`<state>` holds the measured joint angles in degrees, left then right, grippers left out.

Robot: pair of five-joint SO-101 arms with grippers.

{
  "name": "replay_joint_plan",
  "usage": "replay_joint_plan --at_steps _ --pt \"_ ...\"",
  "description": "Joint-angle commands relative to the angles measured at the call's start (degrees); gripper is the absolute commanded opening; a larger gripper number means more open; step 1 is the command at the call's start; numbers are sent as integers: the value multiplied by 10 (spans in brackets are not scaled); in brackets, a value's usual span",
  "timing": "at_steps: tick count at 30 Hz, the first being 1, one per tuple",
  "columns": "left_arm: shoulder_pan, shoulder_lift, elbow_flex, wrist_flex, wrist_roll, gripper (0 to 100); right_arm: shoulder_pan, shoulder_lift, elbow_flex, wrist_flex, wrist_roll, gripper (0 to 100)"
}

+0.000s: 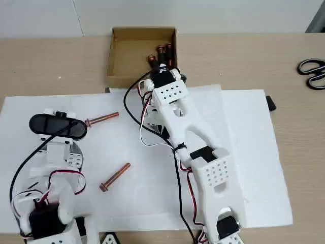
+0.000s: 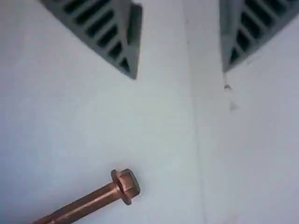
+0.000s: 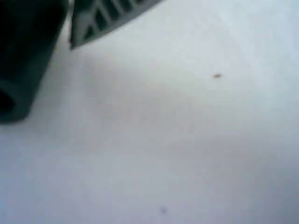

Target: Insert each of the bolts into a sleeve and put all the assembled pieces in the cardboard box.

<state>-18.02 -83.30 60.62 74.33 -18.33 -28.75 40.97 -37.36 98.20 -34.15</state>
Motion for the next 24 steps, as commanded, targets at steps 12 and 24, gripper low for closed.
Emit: replay_joint_plan --at_steps 12,24 --pt "2 -4 11 -12 -4 108 3 -45 -28 9 4 2" --pt "2 115 -258 64 57 112 46 -223 -28 11 7 2"
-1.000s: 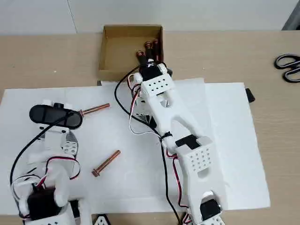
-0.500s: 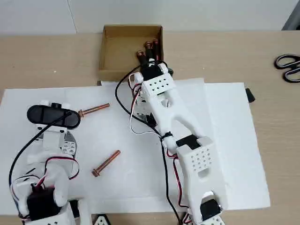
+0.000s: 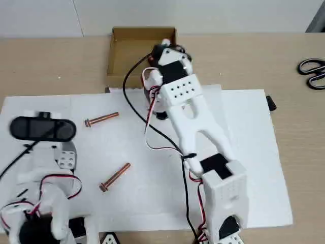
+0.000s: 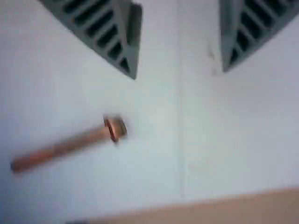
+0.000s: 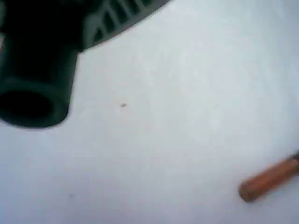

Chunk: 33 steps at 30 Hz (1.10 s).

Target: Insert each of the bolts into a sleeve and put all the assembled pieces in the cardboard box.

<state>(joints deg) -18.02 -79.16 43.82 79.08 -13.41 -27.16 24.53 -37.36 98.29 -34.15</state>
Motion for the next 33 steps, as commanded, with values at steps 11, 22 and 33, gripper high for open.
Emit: replay_joint_plan --at_steps 11,22,33 --pt "56 487 -538 217 39 108 130 -152 96 11 22 2" --pt "76 563 -482 213 162 108 175 -295 301 5 22 2" --pt "97 779 -479 213 481 108 175 -416 445 -8 22 2"
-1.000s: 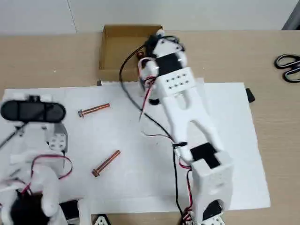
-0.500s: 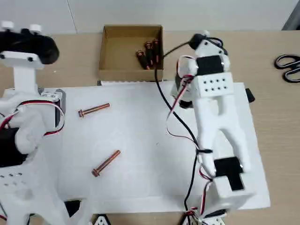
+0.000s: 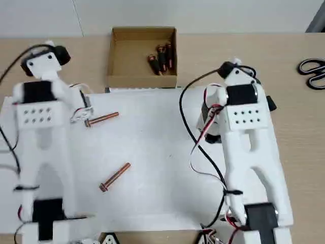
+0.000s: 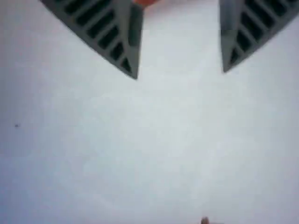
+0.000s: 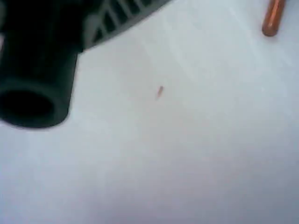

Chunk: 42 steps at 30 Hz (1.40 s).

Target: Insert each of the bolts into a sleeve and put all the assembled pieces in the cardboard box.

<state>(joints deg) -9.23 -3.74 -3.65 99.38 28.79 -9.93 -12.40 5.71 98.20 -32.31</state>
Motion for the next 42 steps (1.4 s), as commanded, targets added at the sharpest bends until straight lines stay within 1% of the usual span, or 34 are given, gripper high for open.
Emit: replay_joint_plan --at_steps 1,6,7,8,11,12,13,15,17,23,27,31,35,40,42 --pt "14 36 -6 10 59 108 3 -58 22 -7 4 2" --pt "63 51 -8 -1 65 105 4 -97 52 -7 4 2" --pt "69 51 -8 -11 88 94 5 -102 57 -7 11 2" --pt "74 51 -8 -20 130 75 5 -105 61 -8 22 2" --pt "77 52 -6 -47 297 5 13 -110 76 -29 31 2" --pt "76 52 -6 -59 343 6 19 -110 78 -36 31 2" --pt "75 52 -6 -76 379 10 24 -110 79 -44 31 2" --pt "75 52 -6 -107 418 11 35 -109 81 -54 32 2" --pt "75 52 -5 -136 434 11 39 -109 81 -61 32 2" --pt "76 69 13 -200 450 11 40 -107 81 -69 32 2" --pt "75 111 23 -203 511 11 51 -106 81 -73 32 2" --pt "75 145 20 -208 556 10 86 -106 81 -73 33 2" --pt "76 172 22 -233 560 13 124 -106 80 -73 76 2" --pt "76 209 22 -265 559 15 165 -110 76 -73 114 2" --pt "76 222 22 -270 559 23 180 -110 66 -73 119 2"
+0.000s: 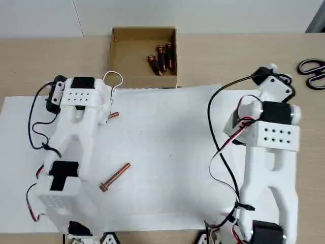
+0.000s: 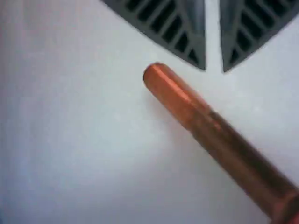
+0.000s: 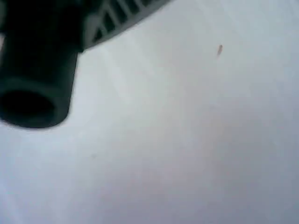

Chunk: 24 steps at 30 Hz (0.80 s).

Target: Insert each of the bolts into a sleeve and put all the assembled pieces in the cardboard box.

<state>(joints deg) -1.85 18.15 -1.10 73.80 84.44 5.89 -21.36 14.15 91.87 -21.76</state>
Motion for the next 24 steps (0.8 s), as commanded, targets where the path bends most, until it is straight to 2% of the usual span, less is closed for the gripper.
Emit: replay_joint_plan --at_steps 1,8,24 --pt "3 7 -3 -15 3 39 25 -21 -23 -9 14 2" --pt "1 18 -3 -27 4 222 -31 -15 -21 -22 13 2" --pt "-1 18 -2 -39 5 231 -42 -15 -21 -53 12 2"
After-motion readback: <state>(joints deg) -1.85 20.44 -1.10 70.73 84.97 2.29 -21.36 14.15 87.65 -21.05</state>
